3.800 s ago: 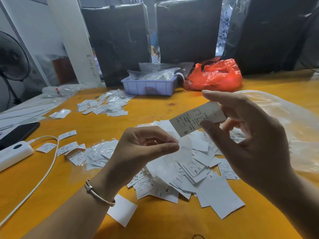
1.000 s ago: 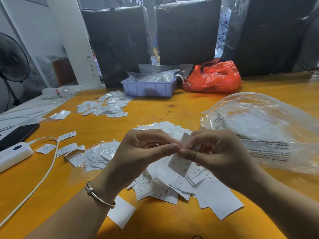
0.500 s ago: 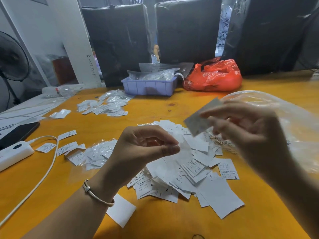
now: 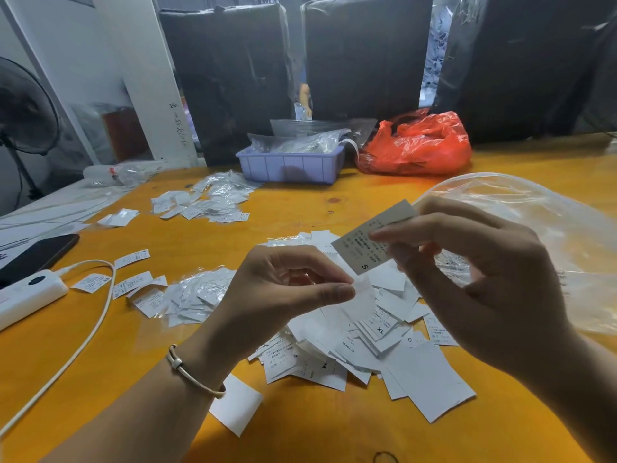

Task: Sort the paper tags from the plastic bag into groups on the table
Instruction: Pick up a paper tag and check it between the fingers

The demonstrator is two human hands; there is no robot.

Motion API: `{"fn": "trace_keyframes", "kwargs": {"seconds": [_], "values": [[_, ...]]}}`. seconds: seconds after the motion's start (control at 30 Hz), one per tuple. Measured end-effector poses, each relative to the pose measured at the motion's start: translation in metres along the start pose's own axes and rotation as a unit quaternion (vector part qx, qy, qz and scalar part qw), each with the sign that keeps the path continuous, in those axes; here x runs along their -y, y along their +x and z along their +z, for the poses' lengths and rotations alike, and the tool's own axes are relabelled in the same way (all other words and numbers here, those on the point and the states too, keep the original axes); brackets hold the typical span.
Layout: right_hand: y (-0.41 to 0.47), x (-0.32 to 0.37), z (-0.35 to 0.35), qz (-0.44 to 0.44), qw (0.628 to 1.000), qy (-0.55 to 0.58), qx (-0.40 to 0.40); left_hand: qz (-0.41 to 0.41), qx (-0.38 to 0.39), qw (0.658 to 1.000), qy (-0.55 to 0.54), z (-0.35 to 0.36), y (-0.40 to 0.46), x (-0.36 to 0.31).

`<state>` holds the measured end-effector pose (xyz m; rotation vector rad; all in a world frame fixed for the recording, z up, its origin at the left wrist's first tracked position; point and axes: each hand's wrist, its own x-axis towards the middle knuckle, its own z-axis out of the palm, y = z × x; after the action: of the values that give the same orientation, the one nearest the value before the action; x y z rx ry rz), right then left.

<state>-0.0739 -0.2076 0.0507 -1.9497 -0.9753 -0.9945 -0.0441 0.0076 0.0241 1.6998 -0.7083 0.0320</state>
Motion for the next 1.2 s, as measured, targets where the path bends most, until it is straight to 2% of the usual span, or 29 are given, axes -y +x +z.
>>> {"fn": "trace_keyframes", "kwargs": {"seconds": [0.53,0.73,0.87,1.07,1.2], "values": [[-0.001,-0.007,0.001,0.022,0.998,0.011,0.060,-0.019,0.001,0.999,-0.032,-0.001,0.000,-0.003],[-0.002,-0.007,0.004,0.048,0.991,-0.012,0.122,-0.024,0.015,1.000,-0.013,0.001,0.001,-0.003],[-0.005,-0.005,0.007,0.098,0.986,-0.020,0.133,-0.034,0.016,0.999,-0.007,0.003,0.001,-0.001],[-0.004,-0.007,0.007,0.176,0.982,0.044,0.051,-0.062,-0.012,0.998,-0.010,0.004,0.001,-0.001],[-0.005,-0.009,0.012,0.276,0.946,0.139,0.097,-0.072,-0.005,0.997,-0.018,0.006,0.002,-0.001]]}}
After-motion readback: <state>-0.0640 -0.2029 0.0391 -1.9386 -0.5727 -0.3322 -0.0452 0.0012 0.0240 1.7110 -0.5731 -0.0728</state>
